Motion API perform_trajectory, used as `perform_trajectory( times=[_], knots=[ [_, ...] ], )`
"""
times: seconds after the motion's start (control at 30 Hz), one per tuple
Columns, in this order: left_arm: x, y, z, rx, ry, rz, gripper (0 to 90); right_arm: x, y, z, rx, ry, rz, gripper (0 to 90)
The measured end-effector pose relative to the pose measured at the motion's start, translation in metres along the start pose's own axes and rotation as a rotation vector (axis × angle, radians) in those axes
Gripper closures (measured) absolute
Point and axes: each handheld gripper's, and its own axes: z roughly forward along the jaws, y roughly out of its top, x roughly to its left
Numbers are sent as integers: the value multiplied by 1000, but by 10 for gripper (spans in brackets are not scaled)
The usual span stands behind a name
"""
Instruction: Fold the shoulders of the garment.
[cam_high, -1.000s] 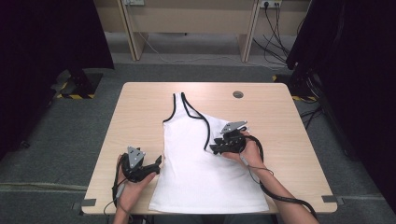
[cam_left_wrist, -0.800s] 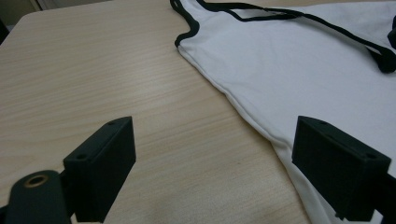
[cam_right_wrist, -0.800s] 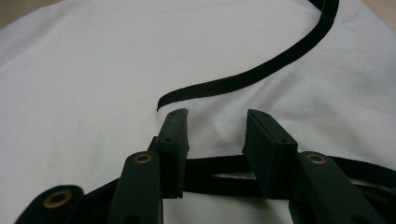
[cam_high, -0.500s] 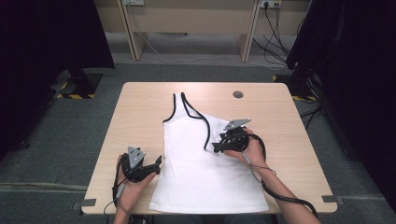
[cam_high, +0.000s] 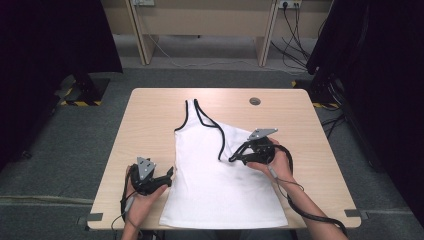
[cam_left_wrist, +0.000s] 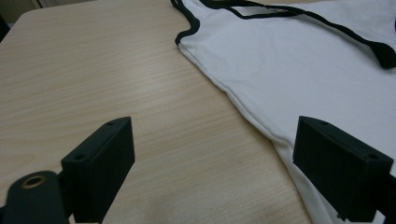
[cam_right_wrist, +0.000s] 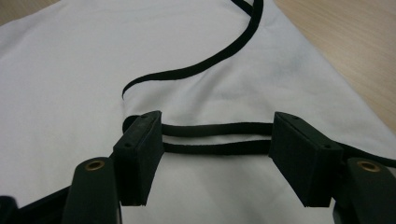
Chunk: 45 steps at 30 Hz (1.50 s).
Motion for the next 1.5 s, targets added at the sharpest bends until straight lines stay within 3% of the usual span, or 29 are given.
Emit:
perform_trajectory(
  times=[0.5, 1.07, 1.5],
  knots=[
    [0, 0, 1, 6, -2, -3, 126, -10, -16, -30, -25, -29, 33, 325],
    [0, 0, 1, 9, 2, 1, 126, -17, -51, -72, -67, -85, 79, 315],
    [0, 0, 1, 10, 3, 1, 126, -23, -72, -93, -101, -122, 122, 311]
  ],
)
